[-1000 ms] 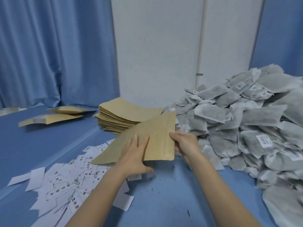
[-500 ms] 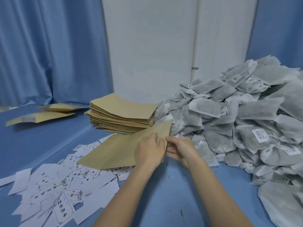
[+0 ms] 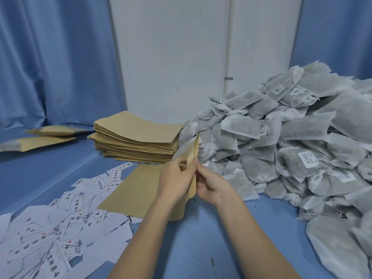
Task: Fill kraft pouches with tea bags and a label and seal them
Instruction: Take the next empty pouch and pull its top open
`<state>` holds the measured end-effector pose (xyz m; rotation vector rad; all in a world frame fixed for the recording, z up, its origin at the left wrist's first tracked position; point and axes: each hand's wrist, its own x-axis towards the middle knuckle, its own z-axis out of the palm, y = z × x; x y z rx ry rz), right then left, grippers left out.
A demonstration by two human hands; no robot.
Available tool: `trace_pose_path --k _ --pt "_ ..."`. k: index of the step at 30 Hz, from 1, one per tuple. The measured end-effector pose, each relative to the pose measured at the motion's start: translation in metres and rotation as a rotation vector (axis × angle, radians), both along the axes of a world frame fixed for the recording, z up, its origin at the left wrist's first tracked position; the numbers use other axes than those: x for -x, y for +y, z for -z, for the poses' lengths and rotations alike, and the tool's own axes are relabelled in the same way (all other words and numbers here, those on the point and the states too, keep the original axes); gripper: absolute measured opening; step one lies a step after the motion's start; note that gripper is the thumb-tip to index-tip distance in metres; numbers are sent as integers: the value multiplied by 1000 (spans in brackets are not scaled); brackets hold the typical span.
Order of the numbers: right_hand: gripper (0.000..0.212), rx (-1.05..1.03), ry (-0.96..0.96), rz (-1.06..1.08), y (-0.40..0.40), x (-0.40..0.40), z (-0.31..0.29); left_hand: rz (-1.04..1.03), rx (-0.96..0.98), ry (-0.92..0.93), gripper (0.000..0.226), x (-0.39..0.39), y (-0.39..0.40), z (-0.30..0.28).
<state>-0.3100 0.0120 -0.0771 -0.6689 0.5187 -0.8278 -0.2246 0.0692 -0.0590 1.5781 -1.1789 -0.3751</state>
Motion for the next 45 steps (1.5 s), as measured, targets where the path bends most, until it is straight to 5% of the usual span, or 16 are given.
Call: trace_pose_path --k 6,9,12,14,19,28,36,45 --pt "16 224 141 129 6 -4 -5 -91 111 -85 32 3 4 8" --pt "24 496 505 335 5 -1 -9 -176 113 -387 25 10 5 12" --pt "48 576 596 319 6 3 -10 -235 207 -775 24 19 6 15" --pt "55 621 675 316 5 6 -10 -247 205 -871 32 22 7 20" --pt "48 794 932 421 1 2 -9 -265 230 -869 38 23 7 27" --pt "45 781 898 466 4 -5 2 -323 449 -712 35 15 3 39" --pt "40 620 841 454 1 -3 14 -392 425 -609 31 11 5 36" --pt "13 1136 928 649 3 0 5 -446 307 -892 32 20 11 28"
